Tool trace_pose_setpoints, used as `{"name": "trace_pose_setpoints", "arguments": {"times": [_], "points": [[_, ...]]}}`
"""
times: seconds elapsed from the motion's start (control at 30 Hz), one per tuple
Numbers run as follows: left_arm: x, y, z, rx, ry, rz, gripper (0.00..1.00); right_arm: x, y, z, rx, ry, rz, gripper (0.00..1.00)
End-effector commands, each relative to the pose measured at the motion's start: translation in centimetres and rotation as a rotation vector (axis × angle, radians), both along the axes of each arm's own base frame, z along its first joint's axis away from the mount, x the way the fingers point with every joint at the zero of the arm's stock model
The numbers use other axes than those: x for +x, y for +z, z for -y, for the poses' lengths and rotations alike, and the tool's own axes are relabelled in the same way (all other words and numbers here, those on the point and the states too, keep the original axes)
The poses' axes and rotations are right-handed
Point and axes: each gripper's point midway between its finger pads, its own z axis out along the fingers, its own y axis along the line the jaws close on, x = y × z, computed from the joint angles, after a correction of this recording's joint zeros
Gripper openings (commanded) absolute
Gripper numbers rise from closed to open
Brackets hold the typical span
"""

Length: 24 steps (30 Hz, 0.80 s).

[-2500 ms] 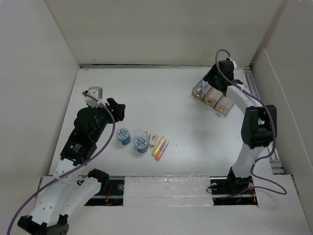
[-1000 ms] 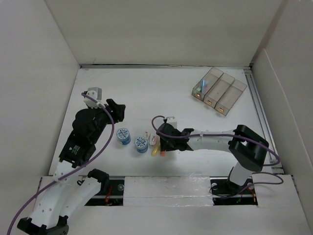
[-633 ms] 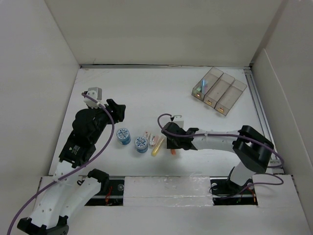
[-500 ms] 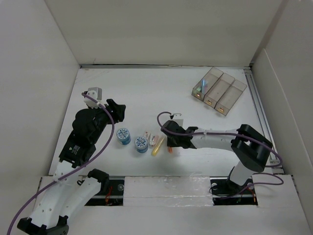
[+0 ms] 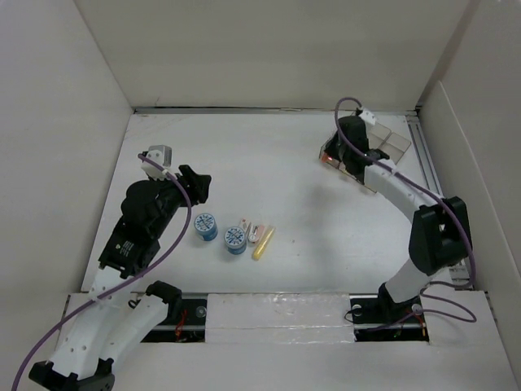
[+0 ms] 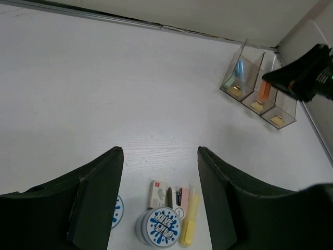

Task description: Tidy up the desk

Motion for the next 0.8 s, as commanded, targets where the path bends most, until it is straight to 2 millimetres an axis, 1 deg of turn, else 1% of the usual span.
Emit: {"name": "trace_pose_setpoints", "arguments": {"times": [0.0,0.03,0.07,0.1,0.13,0.17,0.2,0.23,0.27,0.3,0.33,0.37,0.4,0.43,0.47,0.5,0.53,0.57,0.6,0.63,0.67,0.7,0.73,0.77], "points": [[0.5,0.7,0.6,-0.008,-0.027,0.032,0.55,4.6,2.3,2.3,0.0,-0.037,0.079,0.02],[0.4,0.5,1.2,-0.009,-0.06,0.023,0.55,5.6,2.1,3.8,0.007,-0.064,0.077,0.03],[0.3,0.6,1.3,-0.01,-0.065,0.023,0.55,6.4,1.9,4.4,0.006,-0.077,0.069,0.03],[0.4,0.5,1.3,-0.008,-0.066,0.022,0.55,7.6,1.5,4.9,0.003,-0.094,0.067,0.03],[0.4,0.4,1.3,-0.007,-0.068,0.019,0.55,8.3,1.3,5.5,0.0,-0.104,0.067,0.03],[0.4,0.4,1.3,-0.008,-0.068,0.02,0.55,9.0,0.9,6.7,-0.001,-0.121,0.052,0.03],[0.4,0.3,1.3,-0.006,-0.068,0.016,0.55,10.2,0.6,7.0,0.006,-0.125,0.046,0.04],[0.5,0.2,1.4,-0.005,-0.068,0.013,0.55,10.7,0.5,7.2,0.01,-0.121,0.041,0.05],[0.5,0.1,1.4,-0.003,-0.071,0.011,0.56,11.2,0.1,8.1,0.007,-0.134,0.029,0.06],[0.5,-0.1,1.5,-0.001,-0.076,0.007,0.56,11.5,-0.1,8.1,0.003,-0.13,0.022,0.07],[0.7,-0.4,1.7,0.004,-0.083,-0.003,0.57,12.4,0.1,8.8,-0.002,-0.144,0.028,0.12],[0.7,-0.6,1.8,0.008,-0.089,-0.013,0.57,12.6,0.0,8.7,-0.006,-0.139,0.02,0.18],[0.8,-0.7,2.0,0.009,-0.098,-0.019,0.57,12.8,0.1,9.2,-0.004,-0.14,0.02,0.31],[0.9,-0.8,2.1,0.011,-0.101,-0.026,0.57,13.1,0.6,9.4,0.006,-0.129,0.027,0.38],[0.9,-0.9,2.2,0.014,-0.106,-0.029,0.57,12.9,0.9,9.4,0.008,-0.129,0.027,0.44],[0.9,-0.9,2.3,0.013,-0.112,-0.026,0.58,12.8,1.2,9.5,0.006,-0.132,0.036,0.56],[0.9,-0.9,2.3,0.013,-0.112,-0.026,0.58,12.6,1.6,9.5,0.007,-0.13,0.045,0.61],[0.9,-0.8,2.2,0.012,-0.109,-0.021,0.58,12.0,2.5,9.4,0.014,-0.125,0.067,0.65],[1.0,-0.8,2.2,0.014,-0.103,-0.022,0.58,11.6,2.9,9.2,0.023,-0.115,0.077,0.69],[0.9,-0.8,2.1,0.013,-0.102,-0.021,0.58,11.0,3.3,8.0,0.043,-0.076,0.086,0.7],[0.9,-0.7,2.1,0.013,-0.1,-0.018,0.57,9.7,4.0,7.1,0.055,-0.048,0.11,0.7],[0.9,-0.5,1.9,0.011,-0.094,-0.01,0.56,8.8,4.0,5.8,0.065,-0.009,0.114,0.61],[0.8,-0.1,1.7,0.007,-0.087,0.005,0.5,7.3,4.1,2.4,0.091,0.083,0.116,0.51],[0.7,0.0,1.6,0.005,-0.079,0.012,0.46,5.5,2.3,0.4,0.101,0.144,0.1,0.39]]}}
